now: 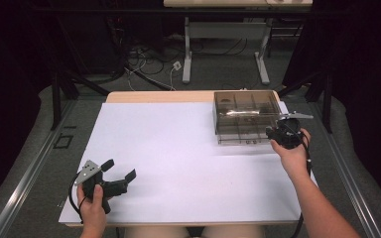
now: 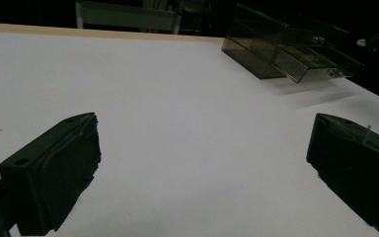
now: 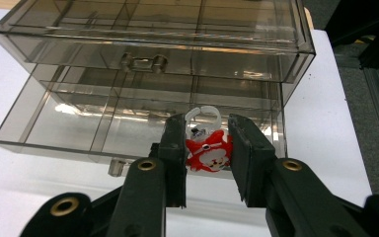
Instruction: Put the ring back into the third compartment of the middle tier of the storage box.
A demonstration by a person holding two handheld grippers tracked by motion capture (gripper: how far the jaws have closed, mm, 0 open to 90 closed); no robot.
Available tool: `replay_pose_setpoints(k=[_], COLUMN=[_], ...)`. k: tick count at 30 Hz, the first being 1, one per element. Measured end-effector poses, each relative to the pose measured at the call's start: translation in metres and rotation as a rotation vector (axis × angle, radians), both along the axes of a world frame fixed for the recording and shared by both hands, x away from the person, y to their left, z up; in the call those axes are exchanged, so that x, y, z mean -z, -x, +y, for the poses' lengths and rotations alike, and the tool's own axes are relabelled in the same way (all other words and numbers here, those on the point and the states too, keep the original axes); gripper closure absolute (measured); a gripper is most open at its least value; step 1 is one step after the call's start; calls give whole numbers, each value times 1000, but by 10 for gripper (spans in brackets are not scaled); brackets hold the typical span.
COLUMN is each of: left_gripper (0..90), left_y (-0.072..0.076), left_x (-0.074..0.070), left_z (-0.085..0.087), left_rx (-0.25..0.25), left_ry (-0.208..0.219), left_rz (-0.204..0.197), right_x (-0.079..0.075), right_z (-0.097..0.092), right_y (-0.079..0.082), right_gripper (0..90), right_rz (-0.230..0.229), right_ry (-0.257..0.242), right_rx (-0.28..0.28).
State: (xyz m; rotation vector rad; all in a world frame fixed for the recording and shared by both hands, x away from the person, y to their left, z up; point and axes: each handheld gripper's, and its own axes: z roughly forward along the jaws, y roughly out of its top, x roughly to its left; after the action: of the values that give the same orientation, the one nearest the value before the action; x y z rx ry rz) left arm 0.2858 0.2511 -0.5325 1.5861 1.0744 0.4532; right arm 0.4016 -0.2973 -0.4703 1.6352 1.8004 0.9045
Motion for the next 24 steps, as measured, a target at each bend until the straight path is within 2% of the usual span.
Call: replay_pose_setpoints(k=[12,24], left_gripper=[4,3], left_y=[0,-1], left_x=[0,0], left_z=[0,0], left_rx=[-1,0], left_ry=[2,0], left_rz=[0,1], right_x=[7,13], right_z=[-3,-5], right_y=[-12,-22], right_gripper=[690,687], right_rz=[13,23], right_ry=[6,3], right_rx=[38,50])
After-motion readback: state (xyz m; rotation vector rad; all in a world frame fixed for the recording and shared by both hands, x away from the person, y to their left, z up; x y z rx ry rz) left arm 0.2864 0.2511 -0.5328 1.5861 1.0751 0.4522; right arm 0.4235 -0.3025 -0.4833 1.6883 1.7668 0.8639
